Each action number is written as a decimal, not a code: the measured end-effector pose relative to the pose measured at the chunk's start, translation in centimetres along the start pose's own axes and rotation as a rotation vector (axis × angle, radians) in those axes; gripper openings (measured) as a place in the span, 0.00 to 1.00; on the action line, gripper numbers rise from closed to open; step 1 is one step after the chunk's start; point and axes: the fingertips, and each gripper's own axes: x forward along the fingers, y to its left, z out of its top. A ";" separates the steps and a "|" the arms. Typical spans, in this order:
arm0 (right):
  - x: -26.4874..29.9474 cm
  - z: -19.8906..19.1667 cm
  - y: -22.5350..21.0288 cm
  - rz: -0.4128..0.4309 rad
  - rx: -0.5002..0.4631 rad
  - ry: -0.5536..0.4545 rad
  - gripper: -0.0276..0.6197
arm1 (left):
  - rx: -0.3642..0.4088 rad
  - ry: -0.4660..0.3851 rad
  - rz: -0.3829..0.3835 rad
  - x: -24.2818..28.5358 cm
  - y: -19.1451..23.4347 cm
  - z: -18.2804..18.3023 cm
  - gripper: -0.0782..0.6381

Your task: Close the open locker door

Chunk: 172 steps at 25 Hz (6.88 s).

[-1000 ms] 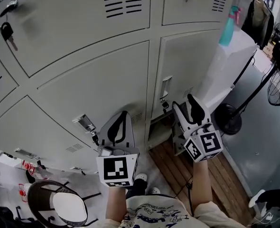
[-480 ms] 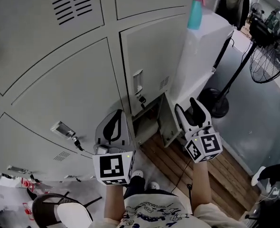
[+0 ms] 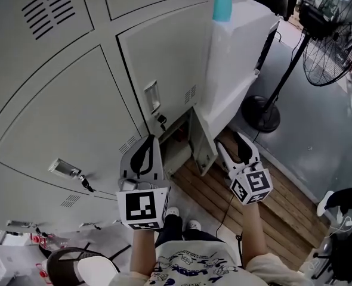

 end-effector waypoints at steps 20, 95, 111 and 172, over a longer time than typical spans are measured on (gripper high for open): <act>0.2 -12.1 -1.0 0.007 0.090 0.201 0.42 | 0.009 0.063 -0.031 0.8 -1.6 -3.0 0.11; 9.0 -18.7 12.1 0.265 -0.045 0.355 0.19 | -0.037 0.135 0.247 -7.7 10.2 -7.1 0.11; 13.1 -18.7 14.9 0.303 -0.078 0.344 0.19 | -0.048 0.137 0.245 -6.6 10.5 -7.6 0.11; 10.4 -6.3 11.7 0.149 -0.011 0.091 0.16 | -0.040 0.067 0.254 -6.6 9.7 -4.6 0.11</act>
